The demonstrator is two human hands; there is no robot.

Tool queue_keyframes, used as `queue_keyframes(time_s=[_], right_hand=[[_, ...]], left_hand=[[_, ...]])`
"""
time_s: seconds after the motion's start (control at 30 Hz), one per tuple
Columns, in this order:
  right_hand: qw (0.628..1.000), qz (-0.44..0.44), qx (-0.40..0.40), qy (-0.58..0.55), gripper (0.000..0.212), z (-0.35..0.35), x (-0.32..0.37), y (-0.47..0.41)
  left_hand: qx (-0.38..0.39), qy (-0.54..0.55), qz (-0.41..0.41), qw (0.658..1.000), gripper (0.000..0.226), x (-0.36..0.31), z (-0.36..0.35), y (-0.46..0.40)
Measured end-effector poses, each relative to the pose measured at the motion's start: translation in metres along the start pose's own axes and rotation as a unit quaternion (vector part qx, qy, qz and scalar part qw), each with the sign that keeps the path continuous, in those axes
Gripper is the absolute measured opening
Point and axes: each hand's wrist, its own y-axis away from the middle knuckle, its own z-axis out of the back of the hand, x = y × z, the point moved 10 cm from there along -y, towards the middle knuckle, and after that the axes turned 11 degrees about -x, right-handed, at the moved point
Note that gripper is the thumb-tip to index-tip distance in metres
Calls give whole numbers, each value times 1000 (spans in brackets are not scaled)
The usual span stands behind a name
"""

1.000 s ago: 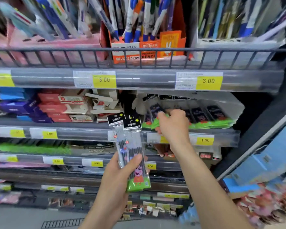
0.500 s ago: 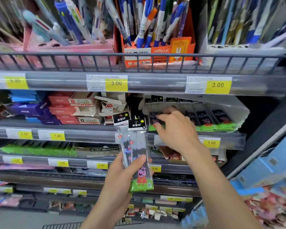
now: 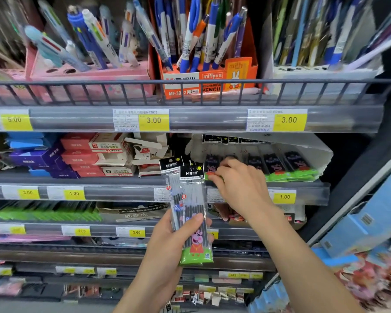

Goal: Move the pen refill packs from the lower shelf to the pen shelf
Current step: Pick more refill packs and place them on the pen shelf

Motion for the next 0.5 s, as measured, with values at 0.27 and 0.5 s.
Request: queue_keyframes(time_s=[0.27,0.5], right_hand=[[999,-32,6,-1,35,-8,-17,-10],[993,-51,66,-78,26,-24,-20,-16]], left_hand=[[2,-3,-8,1000,36,-4,-5,-1],[9,1,-9,1000,43,-7,-13,-3]])
